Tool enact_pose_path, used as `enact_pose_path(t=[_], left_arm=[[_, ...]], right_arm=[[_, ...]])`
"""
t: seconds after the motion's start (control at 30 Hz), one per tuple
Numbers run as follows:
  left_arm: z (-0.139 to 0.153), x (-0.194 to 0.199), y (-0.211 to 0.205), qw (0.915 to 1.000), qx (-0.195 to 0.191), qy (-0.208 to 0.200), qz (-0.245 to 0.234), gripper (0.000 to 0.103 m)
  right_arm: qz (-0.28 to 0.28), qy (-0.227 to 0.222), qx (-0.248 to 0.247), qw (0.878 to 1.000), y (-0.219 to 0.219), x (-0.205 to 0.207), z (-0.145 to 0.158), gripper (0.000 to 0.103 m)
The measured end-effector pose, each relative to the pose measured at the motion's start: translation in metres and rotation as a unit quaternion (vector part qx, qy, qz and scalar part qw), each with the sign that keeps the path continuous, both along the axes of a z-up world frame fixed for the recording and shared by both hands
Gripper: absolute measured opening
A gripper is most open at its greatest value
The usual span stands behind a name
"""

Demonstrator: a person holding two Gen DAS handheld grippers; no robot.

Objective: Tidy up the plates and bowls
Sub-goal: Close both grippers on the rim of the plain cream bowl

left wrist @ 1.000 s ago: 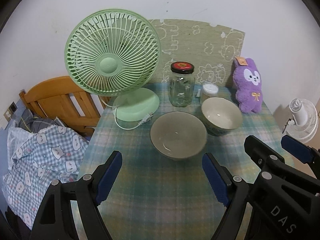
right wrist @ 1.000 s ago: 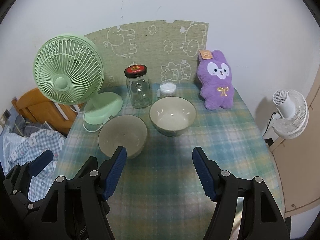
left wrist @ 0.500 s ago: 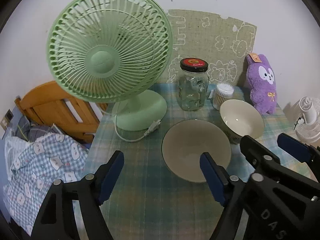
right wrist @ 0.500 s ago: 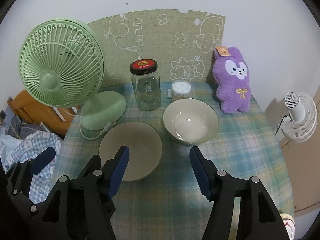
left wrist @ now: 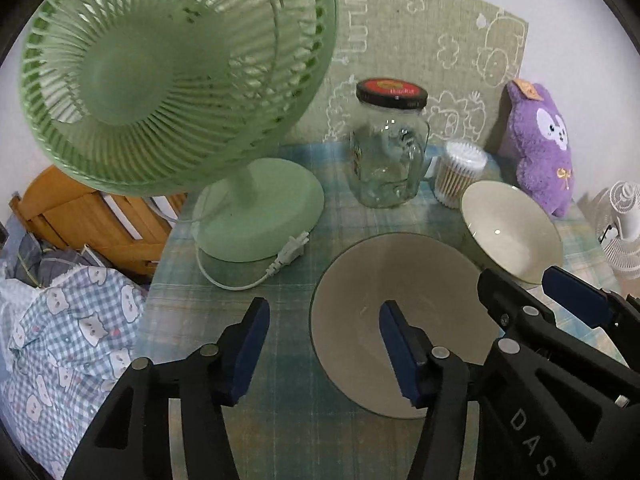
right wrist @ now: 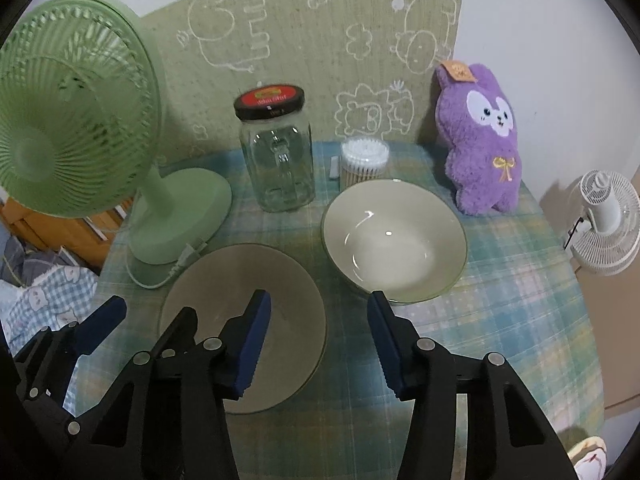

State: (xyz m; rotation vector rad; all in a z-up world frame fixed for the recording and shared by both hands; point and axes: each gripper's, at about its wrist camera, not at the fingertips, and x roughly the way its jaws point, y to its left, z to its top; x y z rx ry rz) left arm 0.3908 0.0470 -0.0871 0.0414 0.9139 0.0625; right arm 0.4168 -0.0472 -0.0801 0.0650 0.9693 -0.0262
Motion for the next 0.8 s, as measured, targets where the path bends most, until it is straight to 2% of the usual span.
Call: enact_pose_path(t=[0.13,0.27,0.53,0.7,0.8], left_arm=[[-0.013,0.007,-0.001,0.9999,-0.004,0.014,-0.004,0.048],[-0.023,0.013,0.0,0.9994,-0.012,0.03,-0.014,0.035],[-0.032,0.019,0.002,0.9992,-0.012,0.037,-0.013,0.026],[-0.036,0.021,0.005,0.9994,0.001,0.033,-0.01,0.016],[-0.037,0.022,0.005,0.9995,0.004,0.031,-0.007,0.015]], right_arm=[[0.001,0.015,0.002,1.0,0.001,0.009,-0.014,0.045],[0.0,0.031,0.012,0.999,-0.001,0.015,-0.026,0.039],[0.004,0.039,0.008,0.999,0.003,0.021,-0.037,0.03],[0.009,0.038,0.004,0.999,0.006,0.023,-0.041,0.024],[0.008,0.037,-0.002,0.999,0.006,0.024,-0.041,0.021]])
